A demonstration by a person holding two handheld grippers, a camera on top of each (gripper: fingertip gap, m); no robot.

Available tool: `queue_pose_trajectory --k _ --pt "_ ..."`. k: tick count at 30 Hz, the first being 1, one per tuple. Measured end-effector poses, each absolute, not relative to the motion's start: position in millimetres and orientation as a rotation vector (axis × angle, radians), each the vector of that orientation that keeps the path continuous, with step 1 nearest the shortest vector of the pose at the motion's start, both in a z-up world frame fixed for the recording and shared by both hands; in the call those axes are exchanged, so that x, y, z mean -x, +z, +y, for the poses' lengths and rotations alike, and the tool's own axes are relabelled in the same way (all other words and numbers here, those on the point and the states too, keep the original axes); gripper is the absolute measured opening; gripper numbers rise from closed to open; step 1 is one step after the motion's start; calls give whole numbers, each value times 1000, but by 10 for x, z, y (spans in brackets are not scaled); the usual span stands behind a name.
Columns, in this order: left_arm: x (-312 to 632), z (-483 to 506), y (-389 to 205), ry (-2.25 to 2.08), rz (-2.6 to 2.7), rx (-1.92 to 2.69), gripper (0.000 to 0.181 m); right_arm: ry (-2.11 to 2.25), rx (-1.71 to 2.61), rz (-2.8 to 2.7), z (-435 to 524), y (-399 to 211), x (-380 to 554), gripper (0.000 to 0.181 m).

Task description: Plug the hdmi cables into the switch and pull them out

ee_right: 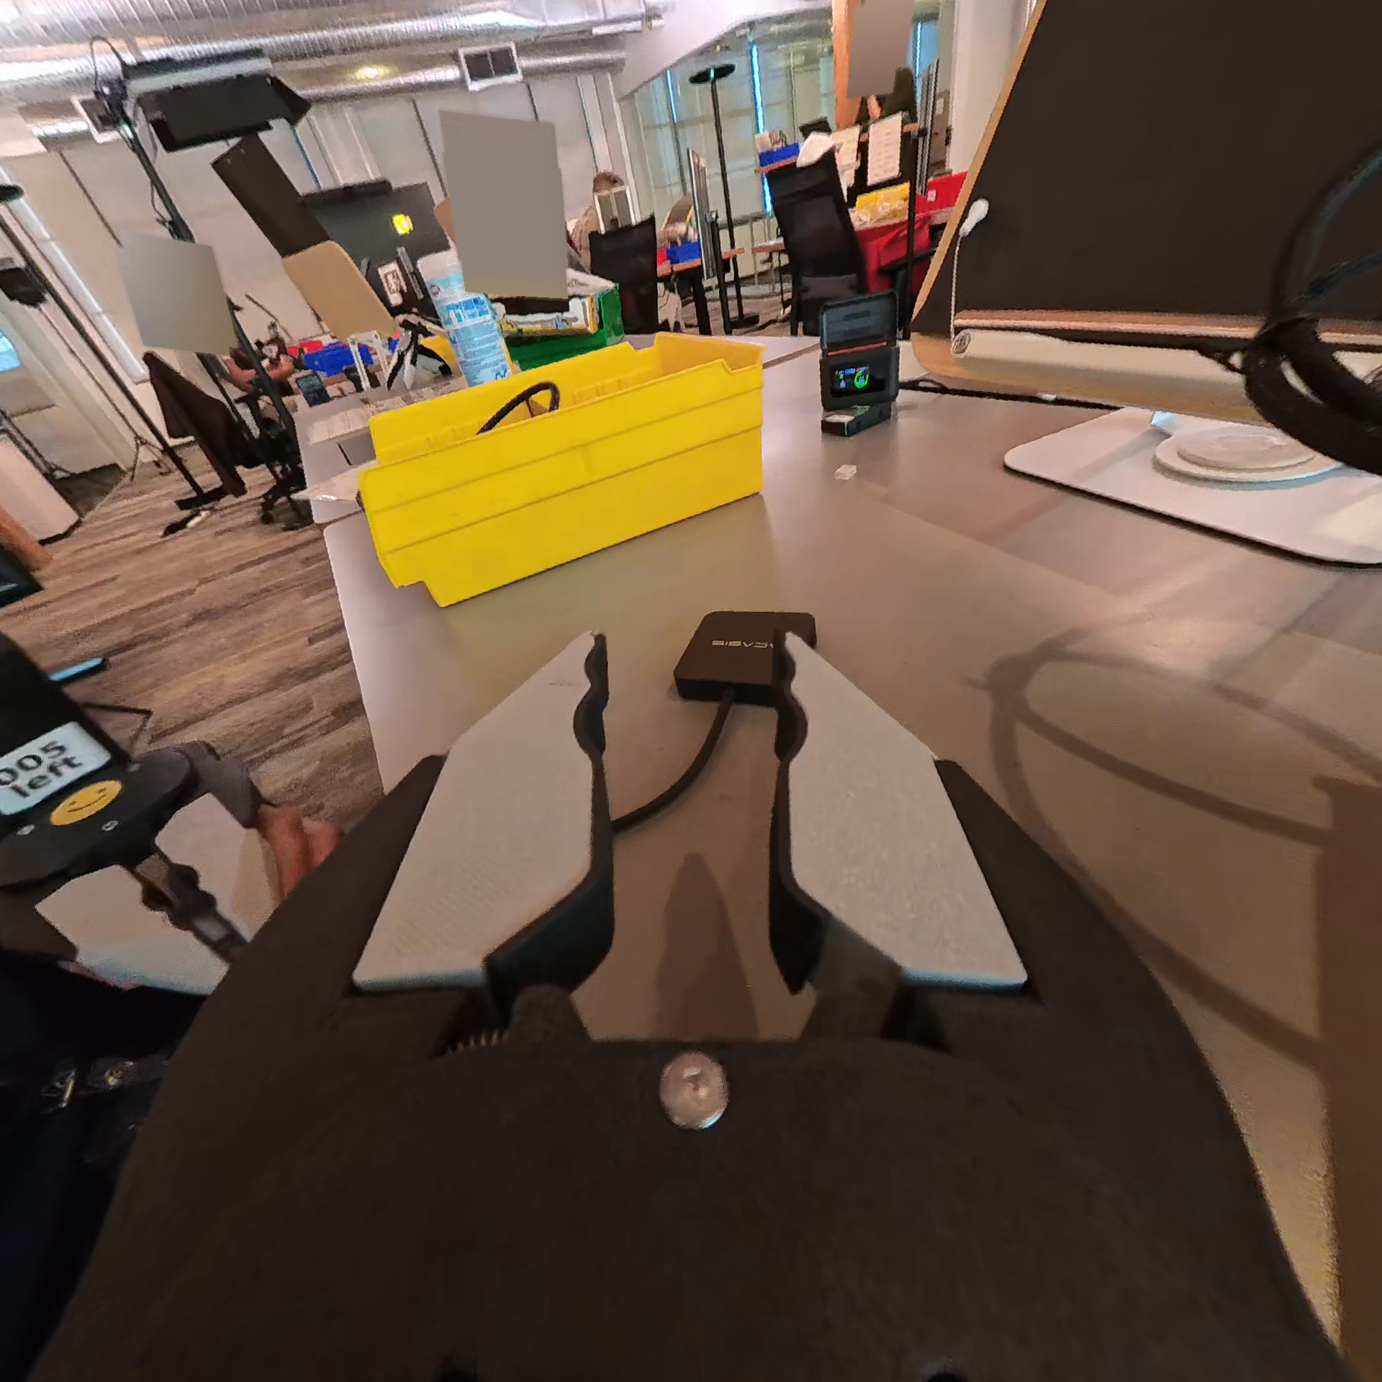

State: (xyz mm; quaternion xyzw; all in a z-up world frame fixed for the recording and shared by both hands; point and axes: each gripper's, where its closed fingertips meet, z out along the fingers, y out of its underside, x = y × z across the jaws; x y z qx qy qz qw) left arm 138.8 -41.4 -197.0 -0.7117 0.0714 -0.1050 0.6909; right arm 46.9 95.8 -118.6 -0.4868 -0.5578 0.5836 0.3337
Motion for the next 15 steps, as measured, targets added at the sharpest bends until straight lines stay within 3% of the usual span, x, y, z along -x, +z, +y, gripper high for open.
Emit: queue_pose_trajectory --k 5,8,11,15 --pt "-1532 -491 -1799 -272 170 1614 10 1497 1351 -1542 923 -1321 -385 53" --pt "-1290 -608 -1333 -143 115 1616 18 1514 1345 -1511 948 -1289 -399 54" --pt "-577 -875 -636 102 -21 1608 21 1536 1313 -1480 959 -1233 -430 52" --pt "768 -1208 -313 368 -277 1818 49 1523 1311 -1506 933 -1255 -422 51"
